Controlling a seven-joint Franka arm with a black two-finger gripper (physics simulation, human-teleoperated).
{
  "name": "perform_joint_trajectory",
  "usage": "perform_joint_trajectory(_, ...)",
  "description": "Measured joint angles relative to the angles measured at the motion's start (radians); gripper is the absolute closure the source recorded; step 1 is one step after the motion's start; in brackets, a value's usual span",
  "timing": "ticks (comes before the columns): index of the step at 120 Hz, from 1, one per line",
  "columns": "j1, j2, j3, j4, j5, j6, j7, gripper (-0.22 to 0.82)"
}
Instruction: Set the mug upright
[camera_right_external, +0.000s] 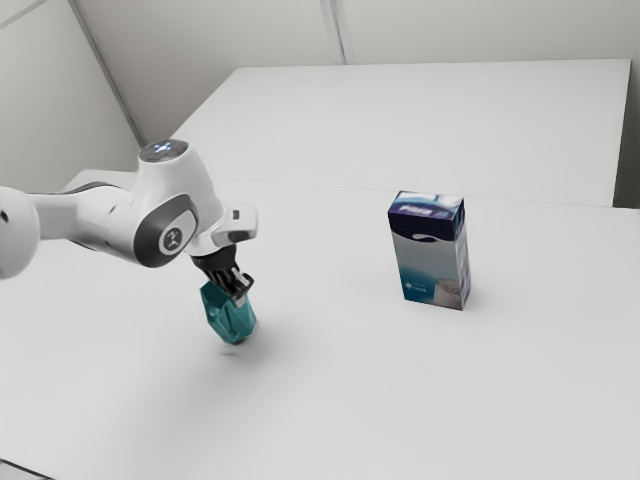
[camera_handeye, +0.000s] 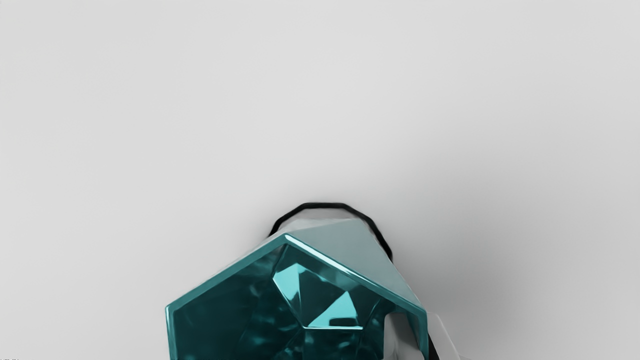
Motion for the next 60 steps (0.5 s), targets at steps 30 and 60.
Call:
perform_joint_trajectory(30,0.001,0.004,0.000,0.000,-0.005,-0.002,-0.026,0.50)
perform_joint_trajectory(60,0.001,-0.013,0.000,0.005,-0.011,-0.007,-0.044,0.21)
